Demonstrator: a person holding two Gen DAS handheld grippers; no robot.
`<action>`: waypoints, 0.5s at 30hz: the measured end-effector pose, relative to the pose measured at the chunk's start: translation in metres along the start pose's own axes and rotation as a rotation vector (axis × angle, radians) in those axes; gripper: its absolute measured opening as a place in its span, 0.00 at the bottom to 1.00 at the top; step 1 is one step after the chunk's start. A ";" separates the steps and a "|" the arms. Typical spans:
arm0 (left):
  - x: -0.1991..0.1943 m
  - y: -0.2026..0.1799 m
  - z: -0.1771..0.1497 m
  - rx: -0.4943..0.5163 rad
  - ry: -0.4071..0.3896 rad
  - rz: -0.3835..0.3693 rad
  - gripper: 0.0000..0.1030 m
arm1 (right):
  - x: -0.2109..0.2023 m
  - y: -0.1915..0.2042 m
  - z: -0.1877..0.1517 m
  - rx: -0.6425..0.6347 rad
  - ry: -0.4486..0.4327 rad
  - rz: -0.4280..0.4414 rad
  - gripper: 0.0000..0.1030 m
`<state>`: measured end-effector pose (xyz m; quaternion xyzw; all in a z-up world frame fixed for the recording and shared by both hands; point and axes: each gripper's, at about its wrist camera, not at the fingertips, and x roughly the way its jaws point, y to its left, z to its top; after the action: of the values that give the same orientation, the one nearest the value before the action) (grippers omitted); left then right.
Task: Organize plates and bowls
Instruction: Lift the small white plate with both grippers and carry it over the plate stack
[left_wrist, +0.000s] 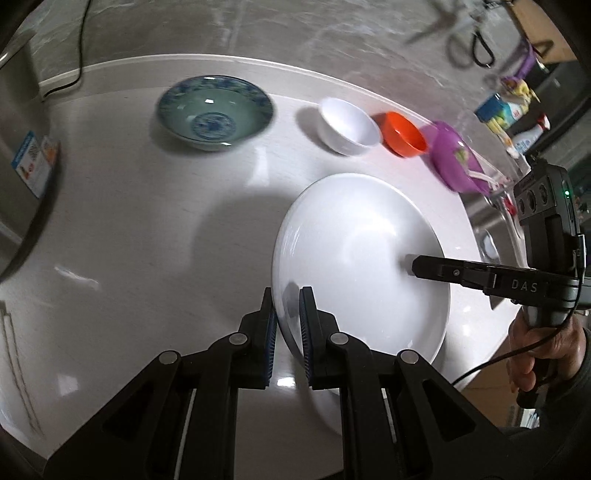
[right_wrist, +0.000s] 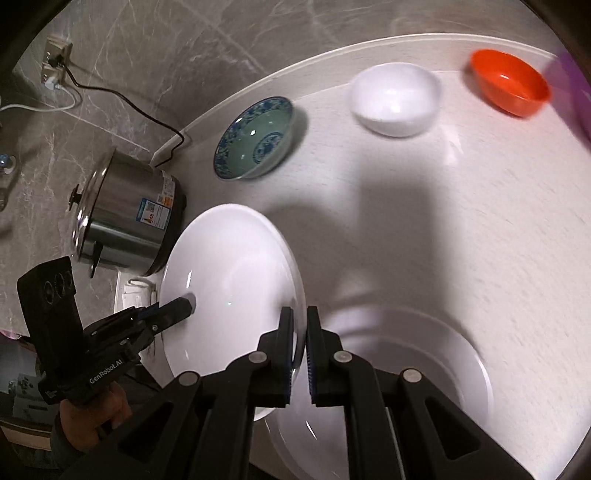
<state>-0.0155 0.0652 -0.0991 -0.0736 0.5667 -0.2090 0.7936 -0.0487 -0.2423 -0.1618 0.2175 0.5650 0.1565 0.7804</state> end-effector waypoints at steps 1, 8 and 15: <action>0.003 -0.013 -0.002 0.006 0.004 -0.002 0.10 | -0.005 -0.004 -0.003 0.003 -0.001 0.002 0.08; 0.008 -0.072 -0.026 0.046 0.024 -0.003 0.10 | -0.039 -0.041 -0.035 0.035 -0.004 0.011 0.08; 0.016 -0.101 -0.051 0.047 0.043 -0.004 0.10 | -0.055 -0.061 -0.059 0.035 0.006 0.013 0.08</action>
<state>-0.0837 -0.0265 -0.0944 -0.0515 0.5785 -0.2256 0.7822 -0.1216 -0.3123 -0.1642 0.2341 0.5685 0.1523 0.7739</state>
